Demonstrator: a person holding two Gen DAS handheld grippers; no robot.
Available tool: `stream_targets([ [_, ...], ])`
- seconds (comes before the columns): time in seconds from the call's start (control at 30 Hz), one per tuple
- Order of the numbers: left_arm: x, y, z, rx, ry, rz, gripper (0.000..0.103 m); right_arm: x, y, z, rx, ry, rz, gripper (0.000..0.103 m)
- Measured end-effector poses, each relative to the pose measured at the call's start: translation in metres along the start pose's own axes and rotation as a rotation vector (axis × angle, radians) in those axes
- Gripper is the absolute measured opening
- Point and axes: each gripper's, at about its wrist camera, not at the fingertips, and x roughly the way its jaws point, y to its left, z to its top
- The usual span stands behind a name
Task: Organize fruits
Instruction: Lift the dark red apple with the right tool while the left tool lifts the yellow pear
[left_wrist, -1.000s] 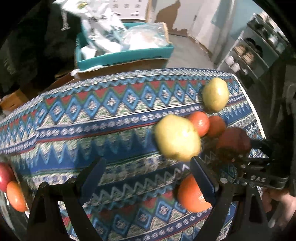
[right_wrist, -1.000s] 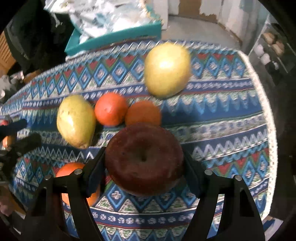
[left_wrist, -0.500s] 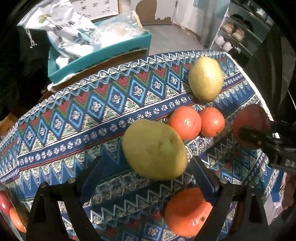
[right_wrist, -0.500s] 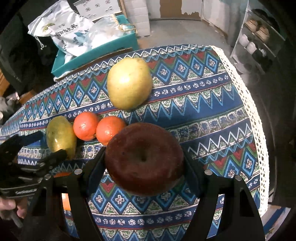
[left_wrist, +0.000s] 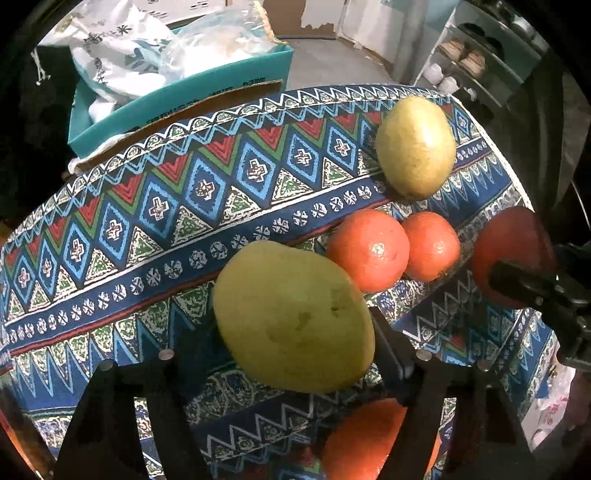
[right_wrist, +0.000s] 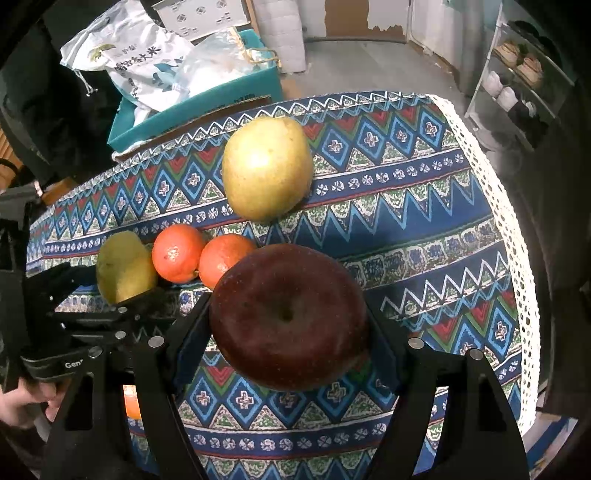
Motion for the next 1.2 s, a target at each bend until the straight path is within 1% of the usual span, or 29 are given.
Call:
stream_targets([
  [0.17,-0.003,-0.005,-0.005,0.03,-0.024,0.025,0.075,0.0,0.002,0.0,-0.011,-0.004,-0.015,0.076],
  [0.37,-0.018,-0.002,-0.009,0.023,-0.059,0.031,0.071,-0.008,0.004,0.001,-0.019,-0.027,-0.024,0.076],
  [0.47,-0.026,0.003,-0.009,0.011,-0.07,0.023,0.07,-0.011,0.006,0.001,-0.021,-0.037,-0.024,0.076],
  [0.63,-0.035,0.01,-0.016,0.007,-0.088,0.034,0.069,-0.022,0.014,0.001,-0.037,-0.06,-0.02,0.076],
  [0.9,-0.068,0.021,-0.029,-0.024,-0.145,0.042,0.069,-0.042,0.033,0.001,-0.081,-0.107,-0.021,0.076],
  [1.2,-0.12,0.021,-0.043,-0.005,-0.233,0.064,0.069,-0.072,0.052,0.0,-0.108,-0.169,0.004,0.076],
])
